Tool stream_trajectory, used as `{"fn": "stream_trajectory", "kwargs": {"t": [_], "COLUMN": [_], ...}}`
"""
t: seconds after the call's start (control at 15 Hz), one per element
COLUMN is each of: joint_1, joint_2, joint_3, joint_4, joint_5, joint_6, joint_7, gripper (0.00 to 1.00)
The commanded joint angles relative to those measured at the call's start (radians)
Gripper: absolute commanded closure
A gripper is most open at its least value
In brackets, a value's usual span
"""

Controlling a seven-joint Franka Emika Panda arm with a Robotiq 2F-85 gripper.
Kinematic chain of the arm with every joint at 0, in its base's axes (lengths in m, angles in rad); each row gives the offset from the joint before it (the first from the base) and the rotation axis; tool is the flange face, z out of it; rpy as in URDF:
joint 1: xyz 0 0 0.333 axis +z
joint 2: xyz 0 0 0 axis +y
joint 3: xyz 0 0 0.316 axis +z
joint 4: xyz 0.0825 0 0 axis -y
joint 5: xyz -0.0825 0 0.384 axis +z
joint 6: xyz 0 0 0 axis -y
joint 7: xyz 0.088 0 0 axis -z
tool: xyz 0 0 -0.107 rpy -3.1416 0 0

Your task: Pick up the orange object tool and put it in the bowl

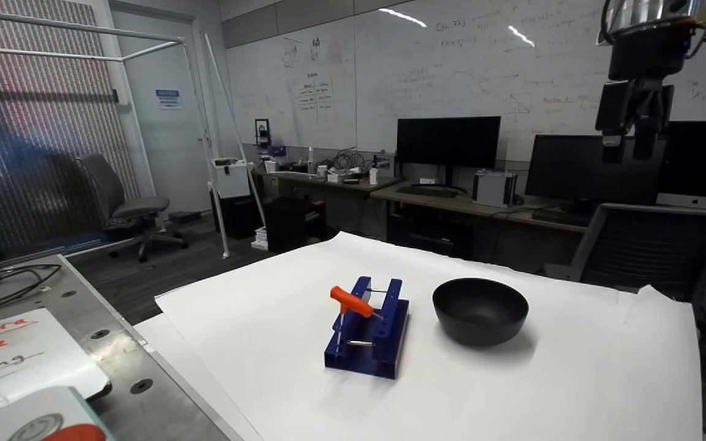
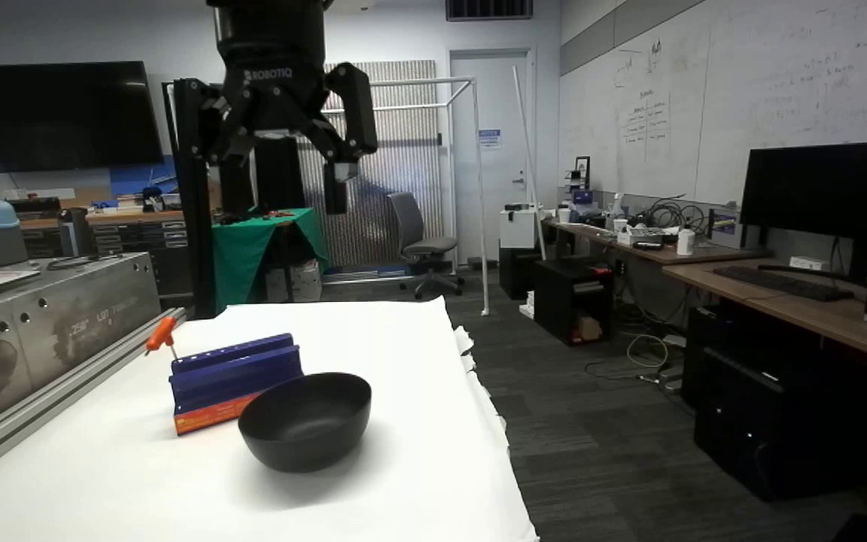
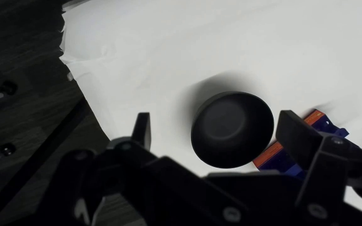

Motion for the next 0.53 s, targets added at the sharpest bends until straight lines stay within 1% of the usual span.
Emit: {"fn": "stream_trajectory", "kwargs": {"t": [0.0,0.07,0.13,0.33,0.47], "joint_1": [0.005,0.018,0.038,0.088,0.116], "joint_2": [0.061,0.107,0.167,0.297,0.404], "joint_3": [0.002,0.006,0.021,0.063,0.1], "joint_4": [0.045,0.079,0.124,0.22,0.3], "joint_5": [0.014,0.034,0.055,0.098,0.102], "joint_6": [0.008,0.011,0.028,0.072,0.101], "joint_7": [-0.003,-0.012,-0.009,-0.029,-0.017], "gripper": [0.0,0.0,0.0,0.0,0.0]}}
